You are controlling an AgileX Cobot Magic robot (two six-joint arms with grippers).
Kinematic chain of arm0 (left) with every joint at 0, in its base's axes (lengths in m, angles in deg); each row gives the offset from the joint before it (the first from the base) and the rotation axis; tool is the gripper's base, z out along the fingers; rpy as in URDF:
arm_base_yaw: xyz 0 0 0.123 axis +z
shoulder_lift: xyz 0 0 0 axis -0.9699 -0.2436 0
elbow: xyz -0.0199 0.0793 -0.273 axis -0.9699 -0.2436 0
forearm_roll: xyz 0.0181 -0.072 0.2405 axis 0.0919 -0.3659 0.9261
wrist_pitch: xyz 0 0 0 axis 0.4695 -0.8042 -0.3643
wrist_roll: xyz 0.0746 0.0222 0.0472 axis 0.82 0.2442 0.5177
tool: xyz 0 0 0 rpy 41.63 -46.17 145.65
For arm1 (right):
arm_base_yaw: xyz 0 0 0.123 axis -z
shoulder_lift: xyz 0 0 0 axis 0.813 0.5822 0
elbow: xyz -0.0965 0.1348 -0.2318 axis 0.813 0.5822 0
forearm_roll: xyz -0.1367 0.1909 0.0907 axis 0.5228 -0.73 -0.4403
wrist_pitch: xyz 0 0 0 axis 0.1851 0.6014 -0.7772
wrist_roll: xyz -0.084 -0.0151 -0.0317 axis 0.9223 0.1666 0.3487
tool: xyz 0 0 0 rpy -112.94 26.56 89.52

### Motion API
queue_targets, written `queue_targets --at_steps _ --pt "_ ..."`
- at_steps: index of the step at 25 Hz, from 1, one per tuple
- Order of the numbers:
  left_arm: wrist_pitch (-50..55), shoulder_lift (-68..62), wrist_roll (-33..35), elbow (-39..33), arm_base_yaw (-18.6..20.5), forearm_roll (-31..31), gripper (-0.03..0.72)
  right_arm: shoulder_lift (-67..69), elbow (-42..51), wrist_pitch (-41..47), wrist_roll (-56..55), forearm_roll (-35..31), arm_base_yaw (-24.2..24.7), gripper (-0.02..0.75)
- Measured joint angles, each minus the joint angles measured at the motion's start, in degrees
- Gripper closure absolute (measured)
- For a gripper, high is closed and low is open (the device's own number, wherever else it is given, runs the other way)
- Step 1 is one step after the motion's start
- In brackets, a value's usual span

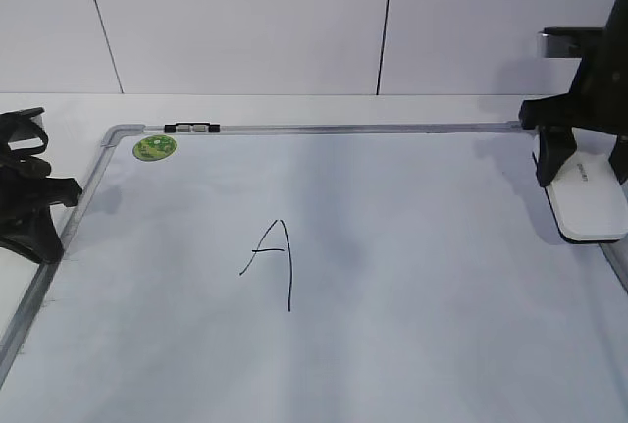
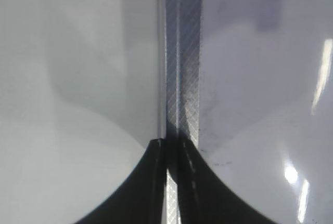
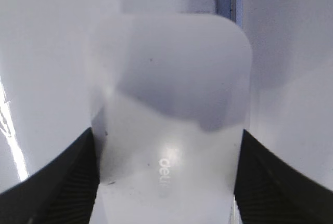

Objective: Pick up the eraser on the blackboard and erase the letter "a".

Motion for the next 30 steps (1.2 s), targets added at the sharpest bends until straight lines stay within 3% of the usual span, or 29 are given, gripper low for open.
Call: queue_targets --at_steps 30 --pt "-0.2 0.0 0.1 0.0 0.0 -0.62 0.655 2.24 2.78 -0.21 0.0 5.0 0.34 0.209"
